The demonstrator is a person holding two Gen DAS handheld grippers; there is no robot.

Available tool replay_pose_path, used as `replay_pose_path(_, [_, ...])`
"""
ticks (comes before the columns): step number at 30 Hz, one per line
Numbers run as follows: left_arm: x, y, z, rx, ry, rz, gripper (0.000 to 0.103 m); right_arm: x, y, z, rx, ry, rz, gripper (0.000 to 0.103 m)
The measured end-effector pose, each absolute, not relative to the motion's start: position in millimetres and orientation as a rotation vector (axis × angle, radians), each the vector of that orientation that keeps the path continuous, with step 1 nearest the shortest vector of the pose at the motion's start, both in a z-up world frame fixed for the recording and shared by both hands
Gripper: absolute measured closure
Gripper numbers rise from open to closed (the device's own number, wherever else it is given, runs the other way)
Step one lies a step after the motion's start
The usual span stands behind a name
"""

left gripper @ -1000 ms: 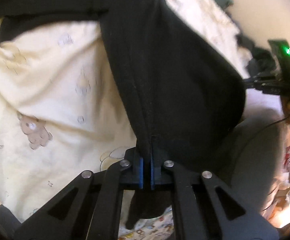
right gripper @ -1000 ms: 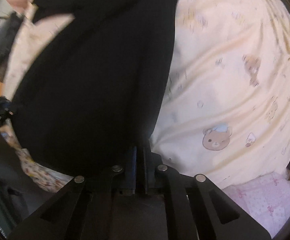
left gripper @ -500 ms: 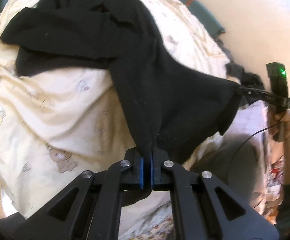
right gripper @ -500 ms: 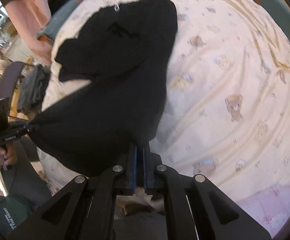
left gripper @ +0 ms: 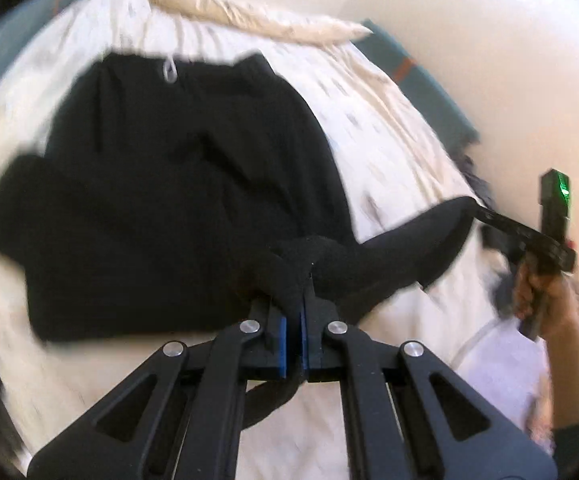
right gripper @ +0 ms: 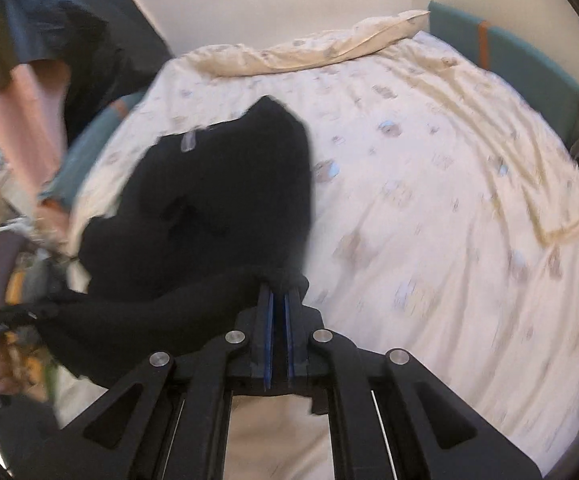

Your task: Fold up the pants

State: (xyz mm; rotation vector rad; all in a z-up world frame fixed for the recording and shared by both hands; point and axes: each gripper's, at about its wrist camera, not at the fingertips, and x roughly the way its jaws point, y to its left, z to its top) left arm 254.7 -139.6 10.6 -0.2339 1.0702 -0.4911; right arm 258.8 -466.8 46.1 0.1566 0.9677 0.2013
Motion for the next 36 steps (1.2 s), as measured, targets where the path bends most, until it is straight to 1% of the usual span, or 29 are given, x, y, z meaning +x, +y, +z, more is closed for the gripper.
replay_pose_path(2, [299.0, -145.9, -9.3, -0.219, 1.089, -0.459, 0.099, 291.3, -465.9, 33.8, 0.148, 0.954, 0.16, 0.099])
replay_pose_path(5, [347.1, -155.9, -49.2, -0.217, 1.118, -0.385, 0.099, 344.5, -470.2, 3.4, 0.157, 0.985, 0.096, 0.099])
replay_pose_path(8, [370.9, -174.8, -84.3, -0.11, 1.107, -0.326, 0.097, 381.4, -466.7, -41.3, 0.194, 1.029, 0.032, 0.099])
replay_pose_path(9, [378.6, -178.8, -101.6, -0.092, 1.138, -0.302, 0.092, 389.2, -466.7, -51.3, 0.2, 1.04, 0.02, 0.098])
replay_pose_path(10, [385.2, -184.9, -114.1, -0.078, 1.181, -0.271, 0.082, 397.0, -463.9, -65.7, 0.197, 1.063, 0.004, 0.098])
replay_pose_path(11, [391.9, -185.7, -128.2, -0.066, 1.224, -0.226, 0.077, 404.0, -461.4, -78.9, 0.185, 1.087, -0.014, 0.097])
replay_pose_path(12, [393.0, -183.8, -132.9, -0.069, 1.225, -0.209, 0.062, 407.2, -461.7, -87.1, 0.181, 1.104, -0.026, 0.093])
replay_pose_path(13, [395.0, -181.7, -136.2, -0.064, 1.215, -0.187, 0.045, 410.7, -461.5, -96.4, 0.178, 1.125, -0.042, 0.092])
replay_pose_path(14, [395.8, -177.8, -137.0, -0.043, 1.201, -0.148, 0.036, 413.2, -461.9, -102.7, 0.177, 1.144, -0.05, 0.092])
replay_pose_path(15, [395.2, -174.2, -135.1, -0.036, 1.187, -0.125, 0.029, 416.0, -462.7, -108.6, 0.162, 1.163, -0.063, 0.091])
replay_pose_path(16, [393.0, -168.8, -130.4, -0.026, 1.159, -0.096, 0.029, 416.1, -463.2, -109.2, 0.133, 1.166, -0.082, 0.081])
replay_pose_path(17, [388.6, -163.0, -122.1, -0.001, 1.114, -0.061, 0.029, 415.1, -464.8, -107.0, 0.079, 1.161, -0.121, 0.074])
replay_pose_path(18, [383.4, -160.0, -114.4, 0.018, 1.076, -0.045, 0.029, 415.1, -467.4, -104.2, 0.035, 1.152, -0.158, 0.056])
replay_pose_path(19, [378.8, -156.2, -107.8, 0.035, 1.045, -0.03, 0.029, 412.4, -470.4, -99.2, -0.05, 1.133, -0.233, 0.044])
replay_pose_path(21, [368.6, -151.8, -97.0, 0.015, 1.02, -0.038, 0.029, 401.3, -473.9, -87.0, -0.147, 1.077, -0.339, 0.044])
replay_pose_path(23, [353.2, -155.6, -89.8, -0.051, 1.027, -0.145, 0.029, 386.3, -473.6, -76.2, -0.017, 1.056, -0.237, 0.044])
replay_pose_path(25, [344.5, -167.3, -90.4, -0.113, 1.041, -0.252, 0.028, 366.0, -461.3, -74.0, 0.217, 1.072, -0.013, 0.044])
replay_pose_path(27, [343.2, -179.7, -106.3, -0.146, 1.119, -0.306, 0.028, 351.6, -437.7, -77.9, 0.341, 1.066, 0.161, 0.044])
replay_pose_path(29, [349.6, -187.1, -124.1, -0.141, 1.177, -0.25, 0.028, 343.9, -411.0, -88.6, 0.382, 1.079, 0.25, 0.044])
replay_pose_path(31, [355.0, -188.2, -157.3, -0.107, 1.298, -0.165, 0.028, 345.9, -390.1, -115.7, 0.416, 1.174, 0.26, 0.044])
replay_pose_path(32, [355.0, -185.9, -168.5, -0.088, 1.329, -0.155, 0.028, 346.9, -384.9, -129.2, 0.387, 1.215, 0.219, 0.046])
replay_pose_path(33, [353.8, -183.1, -170.4, -0.078, 1.319, -0.176, 0.027, 347.1, -384.2, -135.8, 0.342, 1.227, 0.18, 0.051])
replay_pose_path(34, [350.8, -180.5, -164.6, -0.078, 1.296, -0.188, 0.027, 345.9, -387.9, -140.3, 0.313, 1.225, 0.145, 0.061])
replay_pose_path(35, [347.7, -178.9, -157.9, -0.074, 1.283, -0.196, 0.027, 344.8, -393.0, -141.1, 0.317, 1.224, 0.13, 0.064])
replay_pose_path(36, [341.6, -176.1, -148.2, -0.078, 1.271, -0.213, 0.027, 342.2, -398.2, -135.6, 0.304, 1.219, 0.103, 0.064])
